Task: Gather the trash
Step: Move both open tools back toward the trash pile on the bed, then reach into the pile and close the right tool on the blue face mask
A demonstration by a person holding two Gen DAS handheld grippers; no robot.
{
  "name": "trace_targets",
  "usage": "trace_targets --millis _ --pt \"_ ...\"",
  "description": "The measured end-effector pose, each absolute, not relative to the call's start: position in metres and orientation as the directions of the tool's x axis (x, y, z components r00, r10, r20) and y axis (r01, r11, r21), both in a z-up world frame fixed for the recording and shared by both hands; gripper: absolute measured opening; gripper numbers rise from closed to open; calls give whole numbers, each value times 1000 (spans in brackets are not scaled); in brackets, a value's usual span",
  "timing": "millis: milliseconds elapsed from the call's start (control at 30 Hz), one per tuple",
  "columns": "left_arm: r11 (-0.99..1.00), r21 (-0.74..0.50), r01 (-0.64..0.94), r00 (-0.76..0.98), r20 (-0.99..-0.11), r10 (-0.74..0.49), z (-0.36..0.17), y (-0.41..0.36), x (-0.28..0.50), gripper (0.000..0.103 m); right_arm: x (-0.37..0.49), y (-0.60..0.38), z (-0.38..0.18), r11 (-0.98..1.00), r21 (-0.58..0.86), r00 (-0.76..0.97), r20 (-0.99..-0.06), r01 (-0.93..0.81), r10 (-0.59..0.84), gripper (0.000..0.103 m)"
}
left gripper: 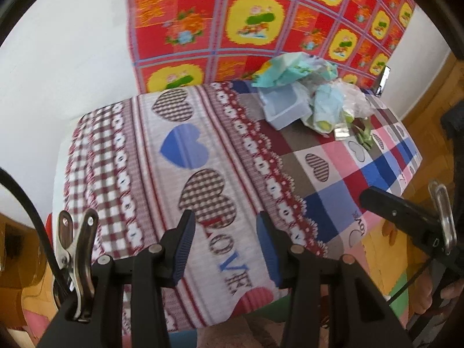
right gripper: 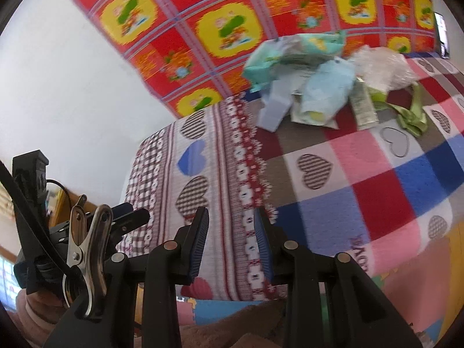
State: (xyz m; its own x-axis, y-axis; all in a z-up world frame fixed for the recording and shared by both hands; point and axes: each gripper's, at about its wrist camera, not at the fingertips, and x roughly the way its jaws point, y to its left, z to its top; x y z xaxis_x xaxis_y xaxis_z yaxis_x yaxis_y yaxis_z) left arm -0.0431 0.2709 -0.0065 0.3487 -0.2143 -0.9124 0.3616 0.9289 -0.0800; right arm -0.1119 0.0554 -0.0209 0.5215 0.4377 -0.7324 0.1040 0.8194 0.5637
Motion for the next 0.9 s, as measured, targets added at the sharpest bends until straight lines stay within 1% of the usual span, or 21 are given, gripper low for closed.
trace_targets --millis 233,333,600,700,900 --pt "900 -110 422 328 -907 -264 -13 240 -15 46 -100 27 -31 817 548 530 -754 180 389 33" --pt "886 -97 453 334 -903 -269 -14 227 -2 46 -94 18 -36 824 528 530 -767 203 361 33" --pt "860 -65 507 338 -902 -268 -9 192 28 46 -74 -12 -49 801 533 542 -773 273 330 33" --pt "860 -55 506 348 -900 -263 -9 179 37 46 -66 -25 -54 799 526 542 -779 292 315 33" --pt "876 -31 481 364 -902 -232 -13 155 52 46 -42 -53 -69 787 536 523 -785 305 332 33"
